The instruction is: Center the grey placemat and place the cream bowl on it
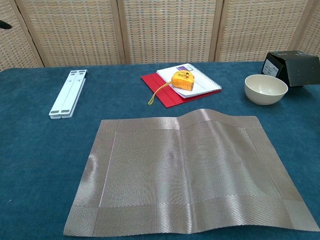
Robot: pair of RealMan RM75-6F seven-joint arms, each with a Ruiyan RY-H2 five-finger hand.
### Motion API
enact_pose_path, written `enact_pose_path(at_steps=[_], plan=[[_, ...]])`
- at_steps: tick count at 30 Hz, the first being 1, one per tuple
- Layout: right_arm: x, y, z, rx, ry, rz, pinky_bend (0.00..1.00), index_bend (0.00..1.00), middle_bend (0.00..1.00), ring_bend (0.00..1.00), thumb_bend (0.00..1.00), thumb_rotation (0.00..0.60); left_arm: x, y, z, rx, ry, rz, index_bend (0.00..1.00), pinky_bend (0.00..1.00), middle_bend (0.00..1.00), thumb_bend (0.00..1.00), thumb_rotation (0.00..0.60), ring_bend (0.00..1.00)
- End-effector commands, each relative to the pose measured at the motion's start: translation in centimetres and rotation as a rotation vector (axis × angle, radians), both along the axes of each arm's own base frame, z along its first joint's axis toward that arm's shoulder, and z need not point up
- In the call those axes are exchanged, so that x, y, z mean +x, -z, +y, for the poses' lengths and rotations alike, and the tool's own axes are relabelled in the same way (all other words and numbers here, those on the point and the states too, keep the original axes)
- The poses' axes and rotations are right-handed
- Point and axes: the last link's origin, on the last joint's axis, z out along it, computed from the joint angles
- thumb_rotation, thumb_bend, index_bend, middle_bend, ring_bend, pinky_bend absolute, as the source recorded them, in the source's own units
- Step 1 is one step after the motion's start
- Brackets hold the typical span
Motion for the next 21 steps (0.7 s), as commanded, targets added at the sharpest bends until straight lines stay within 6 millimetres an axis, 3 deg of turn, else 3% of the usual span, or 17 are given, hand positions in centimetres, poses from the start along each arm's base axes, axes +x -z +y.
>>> enact_pose_path(at_steps=[1, 7, 10, 19, 21], plan=[[0.9, 1.7, -3.7, 0.069, -0.016, 0.022, 0.00, 0.05, 0.00, 0.00, 0.00, 0.600, -1.1, -0.8, -1.2, 0.057, -0.066, -0.062, 0.00, 0.00, 0.00, 0.00, 0.600, 0.00], [2.3, 4.6, -8.7, 0.137, -0.037, 0.104, 0.00, 0.12, 0.00, 0.00, 0.00, 0.600, -2.4, -1.1, -1.6, 0.096, -0.099, -0.074, 0.00, 0.00, 0.00, 0.00, 0.600, 0.00], [2.7, 5.9, -10.3, 0.157, -0.027, 0.105, 0.00, 0.15, 0.00, 0.00, 0.00, 0.600, -2.7, -1.5, -1.4, 0.105, -0.096, -0.073, 0.00, 0.00, 0.00, 0.00, 0.600, 0.00], [3.2, 9.4, -12.9, 0.203, 0.026, 0.106, 0.00, 0.21, 0.00, 0.00, 0.00, 0.600, -3.3, -2.2, -1.1, 0.110, -0.103, -0.102, 0.00, 0.00, 0.00, 0.00, 0.600, 0.00], [3.2, 10.0, -13.4, 0.202, 0.037, 0.107, 0.00, 0.25, 0.00, 0.00, 0.06, 0.600, -3.3, -2.3, -1.0, 0.109, -0.102, -0.106, 0.00, 0.00, 0.00, 0.00, 0.600, 0.00]])
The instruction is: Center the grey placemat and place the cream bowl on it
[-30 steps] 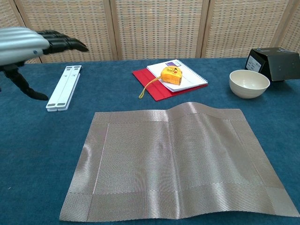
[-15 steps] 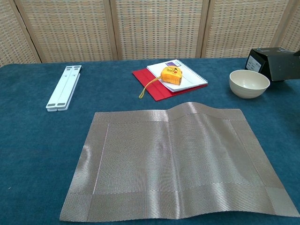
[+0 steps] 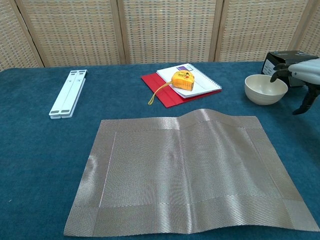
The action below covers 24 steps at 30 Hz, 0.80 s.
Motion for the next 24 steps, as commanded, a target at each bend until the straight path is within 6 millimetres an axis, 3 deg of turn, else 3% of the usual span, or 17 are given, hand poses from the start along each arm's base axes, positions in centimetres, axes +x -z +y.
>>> enact_pose_path(at_steps=[1, 6, 9, 17, 24], plan=[[0.4, 1.5, -1.1, 0.005, 0.022, -0.008, 0.00, 0.27, 0.00, 0.00, 0.12, 0.600, -0.1, -0.1, 0.1, -0.001, 0.002, -0.004, 0.00, 0.00, 0.00, 0.00, 0.600, 0.00], [0.5, 2.3, -2.0, -0.011, 0.025, -0.031, 0.00, 0.47, 0.00, 0.00, 0.45, 0.600, -0.2, 0.0, 0.3, -0.007, -0.001, -0.011, 0.00, 0.00, 0.00, 0.00, 0.600, 0.00], [0.4, 2.6, -2.3, -0.015, 0.019, -0.023, 0.00, 0.54, 0.00, 0.00, 0.56, 0.600, -0.3, 0.1, 0.4, -0.012, -0.006, -0.013, 0.00, 0.00, 0.00, 0.00, 0.600, 0.00], [0.7, 3.2, -2.6, -0.031, -0.025, -0.055, 0.00, 0.67, 0.00, 0.00, 0.66, 0.600, -0.4, 0.2, 0.6, -0.011, -0.009, -0.015, 0.00, 0.00, 0.00, 0.00, 0.600, 0.00], [1.3, 2.6, -2.3, -0.056, -0.087, -0.100, 0.00, 0.68, 0.00, 0.00, 0.67, 0.600, -0.3, 0.2, 0.6, -0.017, -0.004, -0.020, 0.00, 0.00, 0.00, 0.00, 0.600, 0.00]])
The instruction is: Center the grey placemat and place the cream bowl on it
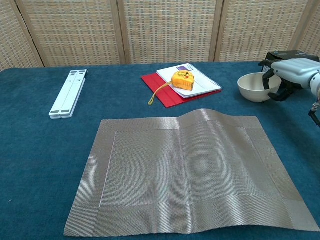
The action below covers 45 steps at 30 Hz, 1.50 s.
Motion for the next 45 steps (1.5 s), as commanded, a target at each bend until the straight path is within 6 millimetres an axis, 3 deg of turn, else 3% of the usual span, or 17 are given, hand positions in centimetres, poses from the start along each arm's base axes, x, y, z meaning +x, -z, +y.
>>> enact_pose_path(at_steps=[1, 7, 15, 24, 28, 33, 45], plan=[[0.3, -0.3, 0.3, -0.009, -0.036, -0.014, 0.00, 0.68, 0.00, 0.00, 0.67, 0.600, 0.1, 0.0, -0.1, -0.003, 0.003, -0.003, 0.00, 0.00, 0.00, 0.00, 0.600, 0.00], [1.6, -1.6, 1.2, -0.037, -0.124, -0.070, 0.00, 0.68, 0.00, 0.00, 0.67, 0.600, 0.2, -0.1, -0.2, -0.006, 0.011, -0.016, 0.00, 0.00, 0.00, 0.00, 0.600, 0.00], [5.8, -2.7, 4.3, 0.027, -0.293, -0.150, 0.00, 0.69, 0.00, 0.00, 0.67, 0.600, 0.5, -0.3, -0.4, -0.016, 0.030, -0.032, 0.00, 0.00, 0.00, 0.00, 0.600, 0.00], [11.7, 0.4, 10.2, 0.266, -0.485, -0.181, 0.00, 0.70, 0.00, 0.00, 0.67, 0.600, 0.4, -0.6, -0.6, -0.015, 0.034, -0.049, 0.00, 0.00, 0.00, 0.00, 0.600, 0.00], [12.4, 1.7, 11.9, 0.314, -0.514, -0.175, 0.00, 0.70, 0.00, 0.00, 0.67, 0.600, 0.4, -0.6, -0.7, -0.021, 0.036, -0.052, 0.00, 0.00, 0.00, 0.00, 0.600, 0.00], [11.9, 3.2, 13.3, 0.345, -0.509, -0.163, 0.00, 0.70, 0.00, 0.00, 0.67, 0.600, 0.5, -0.6, -0.7, -0.025, 0.039, -0.054, 0.00, 0.00, 0.00, 0.00, 0.600, 0.00], [11.0, 6.0, 14.4, 0.373, -0.494, -0.168, 0.00, 0.70, 0.00, 0.00, 0.67, 0.600, 0.6, -0.4, -0.9, -0.031, 0.040, -0.051, 0.00, 0.00, 0.00, 0.00, 0.600, 0.00]])
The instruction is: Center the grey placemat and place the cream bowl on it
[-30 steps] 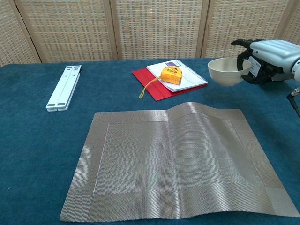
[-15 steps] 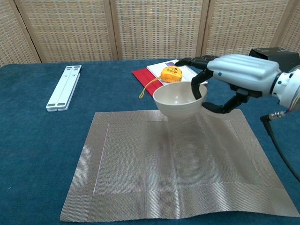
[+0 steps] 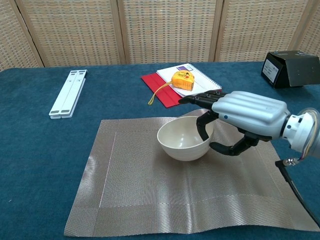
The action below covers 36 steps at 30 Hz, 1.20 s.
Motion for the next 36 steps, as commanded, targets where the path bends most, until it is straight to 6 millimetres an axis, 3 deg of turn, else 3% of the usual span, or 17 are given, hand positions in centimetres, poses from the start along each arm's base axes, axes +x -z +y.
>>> enact_pose_path(at_steps=[1, 4, 9, 12, 18, 23, 30, 36], plan=[[-0.2, 0.5, 0.1, 0.005, 0.007, 0.007, 0.00, 0.70, 0.00, 0.00, 0.67, 0.600, 0.0, 0.0, 0.0, -0.001, 0.000, 0.001, 0.00, 0.00, 0.00, 0.00, 0.600, 0.00], [-0.7, 0.5, 0.3, 0.021, 0.021, 0.014, 0.00, 0.60, 0.00, 0.00, 0.59, 0.600, 0.0, 0.0, -0.1, -0.001, 0.000, 0.001, 0.00, 0.00, 0.00, 0.00, 0.600, 0.00], [-1.2, -0.1, 0.5, 0.033, 0.048, 0.035, 0.00, 0.17, 0.00, 0.00, 0.20, 0.600, 0.1, 0.1, -0.1, -0.005, 0.002, 0.001, 0.00, 0.00, 0.00, 0.00, 0.600, 0.00], [-1.6, -0.8, 0.8, 0.013, 0.043, 0.044, 0.00, 0.04, 0.00, 0.00, 0.03, 0.600, 0.1, 0.1, -0.2, -0.005, 0.003, 0.001, 0.00, 0.00, 0.00, 0.00, 0.600, 0.00], [-2.5, -3.6, 1.7, -0.036, 0.041, 0.049, 0.00, 0.00, 0.00, 0.00, 0.00, 0.600, 0.2, 0.2, -0.4, -0.007, 0.009, 0.003, 0.00, 0.00, 0.00, 0.00, 0.600, 0.00], [-4.5, -7.9, 2.4, -0.137, 0.059, 0.086, 0.00, 0.00, 0.00, 0.00, 0.00, 0.600, 0.4, 0.2, -1.0, -0.006, 0.025, 0.004, 0.00, 0.00, 0.00, 0.00, 0.600, 0.00], [-9.9, -15.5, 4.6, -0.439, 0.164, 0.141, 0.00, 0.00, 0.00, 0.00, 0.00, 0.600, -0.2, -0.1, -3.9, 0.033, 0.043, 0.008, 0.00, 0.00, 0.00, 0.00, 0.600, 0.00], [-13.2, -17.5, 6.7, -0.608, 0.294, 0.072, 0.00, 0.00, 0.00, 0.00, 0.00, 0.600, -1.6, -0.2, -6.7, 0.035, 0.027, 0.019, 0.00, 0.00, 0.00, 0.00, 0.600, 0.00]])
